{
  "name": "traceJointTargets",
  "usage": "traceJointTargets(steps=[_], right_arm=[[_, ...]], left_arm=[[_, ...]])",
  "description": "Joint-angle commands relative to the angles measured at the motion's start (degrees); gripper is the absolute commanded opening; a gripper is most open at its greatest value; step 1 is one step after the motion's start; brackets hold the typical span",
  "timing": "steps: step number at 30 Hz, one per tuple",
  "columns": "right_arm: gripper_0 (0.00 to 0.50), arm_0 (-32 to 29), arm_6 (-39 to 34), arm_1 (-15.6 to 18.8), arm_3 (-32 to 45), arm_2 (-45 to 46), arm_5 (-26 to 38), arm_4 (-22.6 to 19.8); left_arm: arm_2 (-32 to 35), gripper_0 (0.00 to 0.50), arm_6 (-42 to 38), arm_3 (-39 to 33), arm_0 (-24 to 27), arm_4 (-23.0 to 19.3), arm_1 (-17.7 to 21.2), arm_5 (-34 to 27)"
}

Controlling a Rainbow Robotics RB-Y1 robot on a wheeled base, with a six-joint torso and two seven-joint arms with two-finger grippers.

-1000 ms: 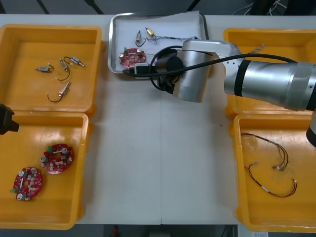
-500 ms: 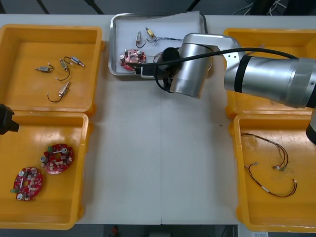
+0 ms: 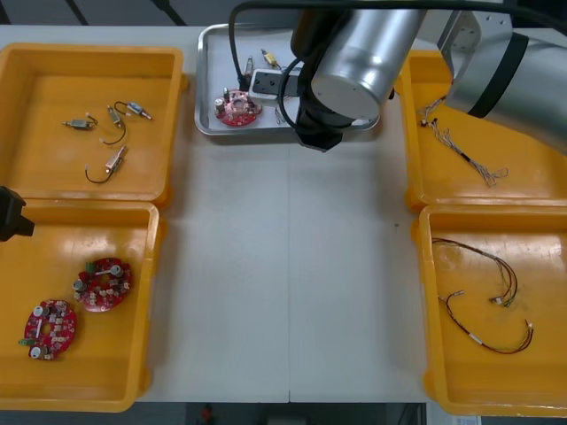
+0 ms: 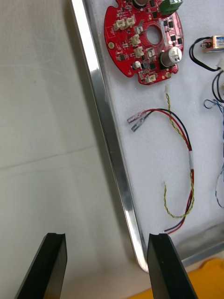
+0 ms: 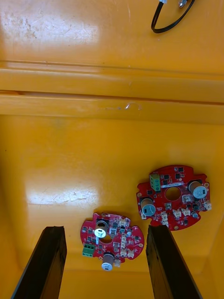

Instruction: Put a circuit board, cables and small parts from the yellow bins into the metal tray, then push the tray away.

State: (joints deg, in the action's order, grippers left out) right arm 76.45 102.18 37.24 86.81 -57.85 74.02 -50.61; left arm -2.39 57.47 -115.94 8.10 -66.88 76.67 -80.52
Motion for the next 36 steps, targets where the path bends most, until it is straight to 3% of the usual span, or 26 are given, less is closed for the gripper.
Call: traceJointTargets(steps=[1,8,16,24,28,36], right_arm=[[0.500,-3.06,-3.04,5.30,6.17,9.07,4.12,-2.91],[0.500,-9.74,-11.21,11.54,13.29,18.21,11.94,-5.55],[0.500,-15.36,-17.63,18.04,16.28,24.10,16.16,-8.71],[0.500,-23.63,-23.95,24.37,16.72,34.56,19.67,-15.39],[0.500,-28.64,-24.83,26.57,17.42,40.36,21.43,-16.45],[0.500,-41.56,-26.85,27.54,18.92,55.21,25.47,-16.71]], left_arm=[[-0.16,0.500,0.98,0.01,-0.98,-0.45,2.70,0.45],[-0.16,0.500,0.98,0.01,-0.98,-0.45,2.70,0.45],[-0.16,0.500,0.98,0.01,-0.98,-0.45,2.70,0.45],[-0.16,0.500,0.98,0.01,-0.98,-0.45,2.70,0.45],[-0.16,0.500,0.98,0.01,-0.98,-0.45,2.70,0.45],[-0.16,0.500,0.98,0.01,-0.98,-0.45,2.70,0.45]])
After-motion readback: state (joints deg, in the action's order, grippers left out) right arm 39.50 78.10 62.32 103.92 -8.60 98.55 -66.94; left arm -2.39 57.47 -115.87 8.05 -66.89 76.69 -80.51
